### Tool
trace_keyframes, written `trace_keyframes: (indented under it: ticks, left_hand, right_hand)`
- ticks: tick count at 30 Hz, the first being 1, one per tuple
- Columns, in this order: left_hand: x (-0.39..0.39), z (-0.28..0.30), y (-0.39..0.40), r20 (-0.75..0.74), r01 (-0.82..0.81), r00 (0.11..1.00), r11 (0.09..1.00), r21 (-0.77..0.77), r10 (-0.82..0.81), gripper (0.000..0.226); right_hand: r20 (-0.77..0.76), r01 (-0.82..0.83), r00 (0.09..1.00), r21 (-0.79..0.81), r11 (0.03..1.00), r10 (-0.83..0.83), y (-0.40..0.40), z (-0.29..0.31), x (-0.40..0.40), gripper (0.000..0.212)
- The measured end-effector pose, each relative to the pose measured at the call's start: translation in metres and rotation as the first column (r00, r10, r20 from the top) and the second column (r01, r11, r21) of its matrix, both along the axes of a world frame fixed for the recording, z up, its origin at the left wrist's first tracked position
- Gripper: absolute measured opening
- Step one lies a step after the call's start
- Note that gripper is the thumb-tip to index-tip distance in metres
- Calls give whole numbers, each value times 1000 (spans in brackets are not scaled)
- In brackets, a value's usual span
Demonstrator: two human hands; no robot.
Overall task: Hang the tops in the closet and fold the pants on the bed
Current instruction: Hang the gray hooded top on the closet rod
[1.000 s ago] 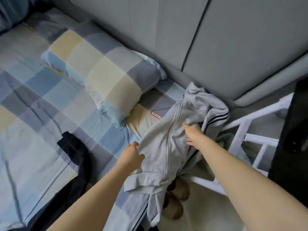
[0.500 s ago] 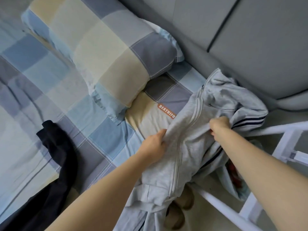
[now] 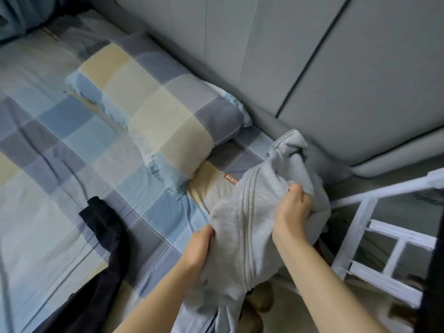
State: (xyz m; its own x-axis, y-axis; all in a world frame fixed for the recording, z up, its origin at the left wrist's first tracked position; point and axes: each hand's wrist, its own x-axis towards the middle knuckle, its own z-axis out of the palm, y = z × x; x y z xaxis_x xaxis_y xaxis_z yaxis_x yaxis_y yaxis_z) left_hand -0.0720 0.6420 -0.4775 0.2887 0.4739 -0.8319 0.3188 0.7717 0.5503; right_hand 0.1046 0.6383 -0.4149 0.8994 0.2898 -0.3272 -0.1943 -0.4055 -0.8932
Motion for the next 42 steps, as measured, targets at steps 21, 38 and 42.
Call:
trace_keyframes:
  ticks: [21, 38, 42]
  left_hand:
    - [-211, 351, -146, 345, -276, 924, 914, 297, 167, 14]
    - [-250, 491, -343, 116, 270, 771, 486, 831, -626, 33]
    - [-245, 494, -399, 72, 333, 714, 428, 840, -697, 30]
  right_hand:
    - [69, -713, 687, -127, 689, 723, -301, 303, -241, 38]
    - [-879, 274, 457, 285, 918, 137, -507, 313, -238, 61]
    - [-862, 299, 497, 273, 914, 95, -568, 319, -244, 18]
